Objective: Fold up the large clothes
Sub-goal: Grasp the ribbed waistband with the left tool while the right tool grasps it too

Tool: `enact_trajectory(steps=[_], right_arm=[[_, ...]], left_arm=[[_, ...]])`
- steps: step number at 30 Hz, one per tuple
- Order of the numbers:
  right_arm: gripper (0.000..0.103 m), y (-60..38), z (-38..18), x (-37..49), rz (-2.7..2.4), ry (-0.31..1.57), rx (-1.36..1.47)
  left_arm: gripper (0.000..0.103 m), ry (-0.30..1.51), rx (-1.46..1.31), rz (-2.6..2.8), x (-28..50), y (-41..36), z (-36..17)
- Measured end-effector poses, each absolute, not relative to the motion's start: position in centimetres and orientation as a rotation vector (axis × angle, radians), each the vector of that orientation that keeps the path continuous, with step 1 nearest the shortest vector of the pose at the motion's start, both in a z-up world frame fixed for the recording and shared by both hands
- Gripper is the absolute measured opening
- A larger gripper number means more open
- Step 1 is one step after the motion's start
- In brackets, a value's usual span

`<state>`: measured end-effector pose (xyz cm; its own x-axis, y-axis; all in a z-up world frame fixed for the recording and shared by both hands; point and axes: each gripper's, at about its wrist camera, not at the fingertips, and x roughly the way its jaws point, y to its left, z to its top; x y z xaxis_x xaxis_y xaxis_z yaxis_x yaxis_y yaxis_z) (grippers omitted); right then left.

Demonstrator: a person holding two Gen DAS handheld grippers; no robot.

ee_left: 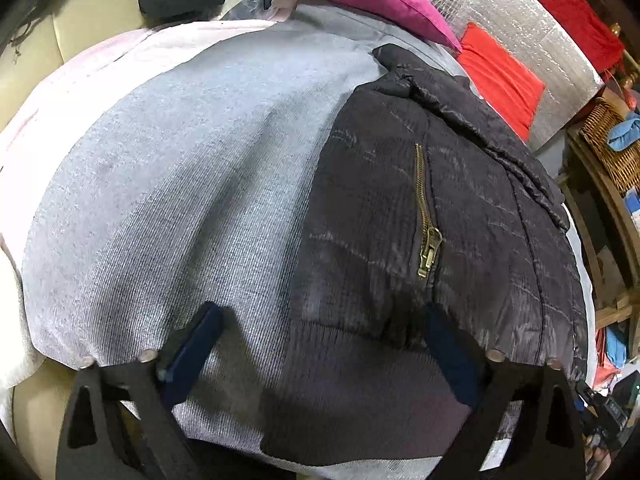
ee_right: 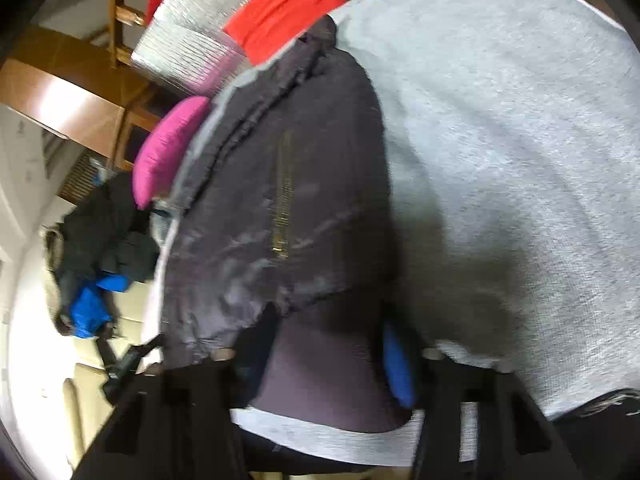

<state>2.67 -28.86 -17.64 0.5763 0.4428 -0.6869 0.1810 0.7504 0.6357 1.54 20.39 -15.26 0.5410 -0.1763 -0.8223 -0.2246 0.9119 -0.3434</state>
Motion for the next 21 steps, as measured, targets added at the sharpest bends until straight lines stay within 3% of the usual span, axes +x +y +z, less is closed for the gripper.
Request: enact_trajectory(steps=[8, 11, 17, 21], right_arm=[[0.042, -29.0, -17.8, 2.65, 0.148, 0.973, 0.705], [0.042, -29.08, -17.77, 2.63, 0.155, 0.976, 0.702], [0.022, -29.46, -17.84, 2.39, 0.173, 0.996, 0.7], [0.019, -29.91, -17.59, 1.97, 0.186, 0.983, 0.717]], left_arm=[[0.066, 0.992, -0.458, 0.008, 0.67, 21.01, -15.11], [0.066, 0.996, -0.465, 0.009, 0.6, 21.1, -15.15], [0.074, 1.008, -0.453, 0.0, 0.98, 20.65, -15.22], [0.078, 1.017, -0.443, -0.004, 0.94, 20.31, -15.23]])
